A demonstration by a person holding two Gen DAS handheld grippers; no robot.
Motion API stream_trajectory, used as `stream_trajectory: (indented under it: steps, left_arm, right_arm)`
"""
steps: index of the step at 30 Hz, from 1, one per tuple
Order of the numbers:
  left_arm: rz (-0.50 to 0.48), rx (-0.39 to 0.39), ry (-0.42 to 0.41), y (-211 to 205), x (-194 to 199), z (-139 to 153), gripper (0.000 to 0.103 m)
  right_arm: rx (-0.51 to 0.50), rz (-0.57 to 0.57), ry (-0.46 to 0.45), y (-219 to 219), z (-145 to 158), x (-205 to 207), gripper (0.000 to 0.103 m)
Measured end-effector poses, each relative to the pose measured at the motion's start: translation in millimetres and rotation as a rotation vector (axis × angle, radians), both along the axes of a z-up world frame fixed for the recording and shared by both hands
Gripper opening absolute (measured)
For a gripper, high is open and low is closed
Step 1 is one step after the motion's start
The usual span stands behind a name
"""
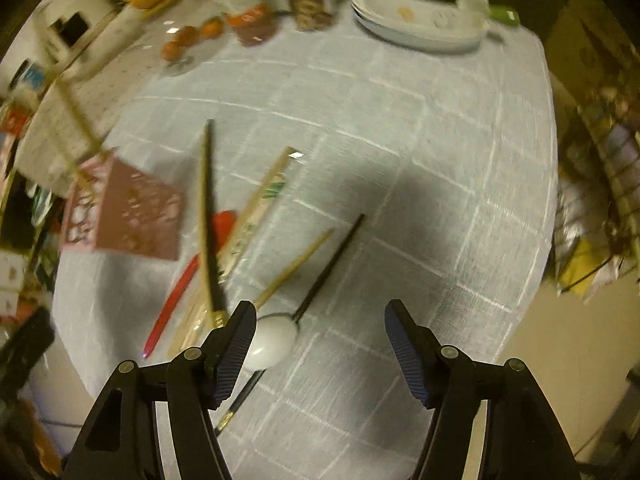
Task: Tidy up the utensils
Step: 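Lower the right gripper to the pile and grasp a dark chopstick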
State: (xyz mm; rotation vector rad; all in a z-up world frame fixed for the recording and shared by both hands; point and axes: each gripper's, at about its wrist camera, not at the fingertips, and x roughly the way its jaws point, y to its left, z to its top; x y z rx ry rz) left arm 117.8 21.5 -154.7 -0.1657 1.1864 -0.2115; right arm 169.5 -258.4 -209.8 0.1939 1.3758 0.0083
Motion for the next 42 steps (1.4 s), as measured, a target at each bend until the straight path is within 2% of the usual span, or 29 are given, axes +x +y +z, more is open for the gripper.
stream_trajectory:
  steps: [2, 4, 7, 12, 14, 16, 21, 22, 26, 29, 35, 37, 39, 42]
  left_arm:
    - [-0.012, 0.004, 0.006, -2.0, -0.2, -2.3, 0.087]
    - [-0.018, -0.001, 0.012, -3.5, -0.4, -3.7, 0.087]
    - [-0.024, -0.010, 0.016, -4.0, -1.1, -4.6, 0.087]
    - [-0.037, -0.005, 0.022, -5.6, -0.9, -7.4, 0.087]
    - [-0.046, -0.004, 0.028, -6.3, -2.2, -8.6, 0.087]
    - [-0.056, 0.002, 0.028, -7.0, -3.1, -8.4, 0.087]
    - [-0.091, 0.010, 0.015, -10.2, -8.8, -5.7, 0.087]
    - [-0.098, 0.008, 0.013, -11.3, -9.5, -4.8, 0.087]
    - [-0.144, 0.006, -0.010, -18.2, -16.3, 0.6, 0.086]
    - [-0.194, 0.013, -0.013, -27.8, -19.6, 1.4, 0.080]
    - [-0.330, 0.015, -0.005, -62.8, -30.9, -1.4, 0.056]
    - [-0.371, 0.006, 0.004, -75.7, -34.1, -2.8, 0.045]
    - [-0.401, 0.003, 0.000, -91.5, -35.9, -3.1, 0.043]
    - [-0.439, 0.054, -0.044, -118.4, -35.3, -4.8, 0.043]
  right_arm:
    - [-0.014, -0.012, 0.028, -3.9, -14.1, 4.6, 0.057]
    - [0.007, -0.027, 0.055, -6.5, -24.2, 7.4, 0.041]
    - [0.045, -0.044, 0.071, -7.7, -32.2, 11.4, 0.038]
    - [0.030, -0.029, 0.064, 0.2, -38.4, 18.0, 0.037]
    - [-0.029, -0.018, 0.067, 5.8, -38.6, 19.0, 0.032]
    - [-0.083, -0.004, 0.060, 8.1, -37.4, 17.4, 0.017]
    - [-0.043, -0.009, 0.042, -5.8, -37.1, 8.3, 0.008]
    - [-0.009, -0.009, 0.046, -10.3, -36.7, 5.5, 0.006]
    - [0.060, -0.012, 0.034, -26.6, -25.9, -9.7, 0.005]
    - [0.083, -0.007, -0.002, -39.0, -7.7, -23.5, 0.005]
    - [0.137, -0.006, -0.047, -51.7, 24.7, -51.1, 0.005]
    - [0.158, -0.012, -0.053, -52.5, 28.8, -59.6, 0.005]
    - [0.173, -0.018, -0.055, -59.1, 30.7, -64.7, 0.005]
    - [0.186, -0.029, -0.055, -64.2, 29.2, -65.0, 0.006]
